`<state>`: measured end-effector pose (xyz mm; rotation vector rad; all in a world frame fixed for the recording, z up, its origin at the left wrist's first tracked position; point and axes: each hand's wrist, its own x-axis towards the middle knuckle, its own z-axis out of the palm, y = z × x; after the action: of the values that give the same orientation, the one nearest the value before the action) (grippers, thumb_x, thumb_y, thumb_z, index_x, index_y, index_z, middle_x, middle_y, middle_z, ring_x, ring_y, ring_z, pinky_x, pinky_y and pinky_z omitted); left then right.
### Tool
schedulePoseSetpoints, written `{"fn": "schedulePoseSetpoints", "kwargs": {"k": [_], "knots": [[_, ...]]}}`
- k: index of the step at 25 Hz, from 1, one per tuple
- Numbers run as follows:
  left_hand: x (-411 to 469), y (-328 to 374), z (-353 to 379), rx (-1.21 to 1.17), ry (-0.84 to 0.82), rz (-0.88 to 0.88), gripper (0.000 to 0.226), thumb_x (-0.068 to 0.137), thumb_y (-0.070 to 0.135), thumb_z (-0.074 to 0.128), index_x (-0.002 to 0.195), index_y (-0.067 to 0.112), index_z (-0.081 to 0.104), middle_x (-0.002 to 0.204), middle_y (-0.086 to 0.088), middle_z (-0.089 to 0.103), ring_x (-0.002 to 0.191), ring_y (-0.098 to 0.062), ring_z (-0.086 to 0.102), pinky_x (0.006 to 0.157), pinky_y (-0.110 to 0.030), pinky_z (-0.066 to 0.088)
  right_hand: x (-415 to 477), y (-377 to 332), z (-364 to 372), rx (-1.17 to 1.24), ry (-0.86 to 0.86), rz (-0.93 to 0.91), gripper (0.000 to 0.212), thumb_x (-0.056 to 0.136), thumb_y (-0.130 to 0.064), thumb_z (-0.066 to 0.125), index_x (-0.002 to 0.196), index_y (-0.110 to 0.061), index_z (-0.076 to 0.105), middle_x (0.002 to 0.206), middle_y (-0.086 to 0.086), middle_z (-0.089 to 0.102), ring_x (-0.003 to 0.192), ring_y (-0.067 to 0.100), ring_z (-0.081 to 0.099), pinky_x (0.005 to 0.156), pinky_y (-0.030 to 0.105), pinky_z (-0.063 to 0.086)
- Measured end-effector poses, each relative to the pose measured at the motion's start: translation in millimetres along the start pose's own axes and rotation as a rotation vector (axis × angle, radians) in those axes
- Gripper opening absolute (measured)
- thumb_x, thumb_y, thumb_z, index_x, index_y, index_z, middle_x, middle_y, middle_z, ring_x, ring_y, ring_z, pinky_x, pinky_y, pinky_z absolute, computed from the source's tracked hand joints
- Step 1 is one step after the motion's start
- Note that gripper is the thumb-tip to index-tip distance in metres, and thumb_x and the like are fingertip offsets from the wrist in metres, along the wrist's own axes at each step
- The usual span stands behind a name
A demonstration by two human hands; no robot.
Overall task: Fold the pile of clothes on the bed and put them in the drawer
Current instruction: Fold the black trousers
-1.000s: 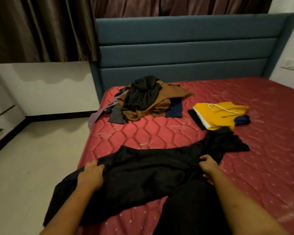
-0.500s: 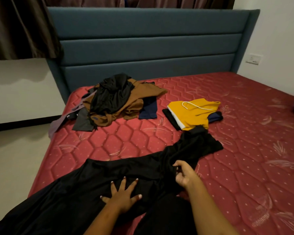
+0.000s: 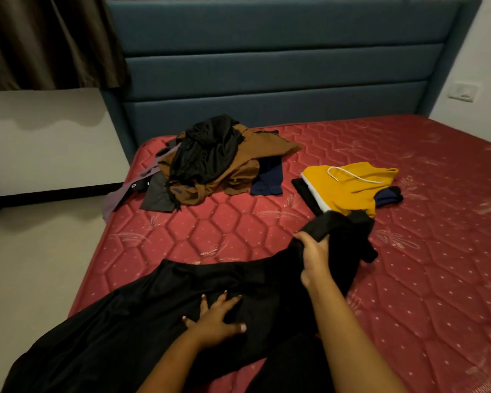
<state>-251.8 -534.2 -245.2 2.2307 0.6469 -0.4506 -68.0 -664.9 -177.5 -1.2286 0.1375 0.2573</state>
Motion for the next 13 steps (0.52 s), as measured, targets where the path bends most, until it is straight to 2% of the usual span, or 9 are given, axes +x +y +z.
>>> {"fn": "schedulePoseSetpoints", "kwargs": {"k": [1,2,3,5,7,8,10,11,13], "knots": [[-8.1,-6.9,-14.0,-0.282,0.054,0.053,0.098,0.057,0.085,0.061,0.14,0.036,0.042,0.153,0.003,0.033,0.144,-0.025,0.026,0.11,-0.045,0.03,-21.1,1.8,21.1,-0.215,-0.108,-0.128,0.047,0.085,0.0,0.06,0.13,-0.001,0.049,0.113,0.015,0.061,0.097,0.023,0.057,0.085,0.029,0.044],[-16.3,-16.6,-27.5,-0.577,0.134,0.051,0.089,0.06,0.085,0.058,0.132,0.033,0.051,0.142,0.002,0.049,0.131,-0.022,0.047,0.099,-0.034,0.042,-43.6,7.0,36.4,-0.481,-0.275,-0.304,0.039,0.086,-0.008,0.058,0.123,0.001,0.053,0.113,0.019,0.062,0.098,0.025,0.059,0.084,0.029,0.042],[-30.3,-26.5,-43.2,-0.859,0.207,0.006,0.072,0.073,0.08,0.05,0.128,0.033,0.052,0.134,0.001,0.057,0.116,-0.021,0.059,0.088,-0.032,0.046,-66.3,17.8,49.3,-0.775,-0.499,-0.515,0.036,0.084,-0.015,0.055,0.117,0.0,0.057,0.112,0.021,0.062,0.097,0.031,0.06,0.082,0.033,0.042],[-62.7,-63.7,-70.4,-1.29,0.337,-0.047,0.055,0.091,0.068,0.025,0.132,0.037,0.044,0.126,0.002,0.059,0.102,-0.024,0.061,0.081,-0.035,0.044,-107.1,53.7,62.2,-1.31,-0.984,-0.89,0.042,0.083,-0.017,0.052,0.124,-0.012,0.057,0.117,0.019,0.058,0.101,0.038,0.059,0.081,0.041,0.044],[-95.4,-108.0,-82.7,-1.554,0.445,-0.101,0.056,0.09,0.07,0.018,0.138,0.046,0.034,0.124,-0.002,0.057,0.103,-0.031,0.058,0.086,-0.042,0.043,-126.1,88.2,61.2,-1.665,-1.306,-1.034,0.054,0.093,-0.015,0.044,0.143,-0.033,0.039,0.132,0.013,0.046,0.116,0.036,0.049,0.088,0.045,0.044],[-114.8,-128.9,-82.1,-1.633,0.49,-0.125,0.058,0.089,0.071,0.021,0.142,0.048,0.028,0.128,-0.003,0.053,0.109,-0.035,0.056,0.09,-0.046,0.042,-134.0,99.1,62.5,-1.778,-1.39,-1.03,0.057,0.096,-0.015,0.035,0.147,-0.04,0.028,0.136,0.011,0.042,0.122,0.035,0.044,0.09,0.046,0.043],[-138.6,-158.4,-69.3,-1.658,0.538,-0.227,0.061,0.092,0.063,0.032,0.148,0.039,0.024,0.137,-0.003,0.046,0.114,-0.035,0.054,0.095,-0.047,0.042,-138.9,112.4,59.1,-1.83,-1.372,-1.099,0.062,0.094,-0.017,0.019,0.148,-0.048,0.017,0.134,0.008,0.044,0.123,0.034,0.044,0.082,0.045,0.048],[-142.3,-167.7,-60.1,-1.625,0.558,-0.264,0.058,0.094,0.055,0.039,0.147,0.032,0.028,0.14,-0.004,0.046,0.109,-0.033,0.057,0.089,-0.045,0.045,-138.1,112.3,57.6,-1.865,-1.324,-1.114,0.064,0.094,-0.015,0.018,0.148,-0.051,0.012,0.134,0.008,0.044,0.123,0.034,0.044,0.08,0.044,0.049],[-144.3,-172.3,-54.7,-1.483,0.608,-0.274,0.043,0.096,0.039,0.05,0.136,0.027,0.039,0.132,-0.006,0.053,0.097,-0.026,0.06,0.075,-0.039,0.051,-137.0,105.8,59.8,-1.973,-1.317,-0.933,0.071,0.099,-0.009,0.026,0.146,-0.055,0.0,0.146,0.006,0.032,0.13,0.035,0.035,0.09,0.045,0.046]]}}
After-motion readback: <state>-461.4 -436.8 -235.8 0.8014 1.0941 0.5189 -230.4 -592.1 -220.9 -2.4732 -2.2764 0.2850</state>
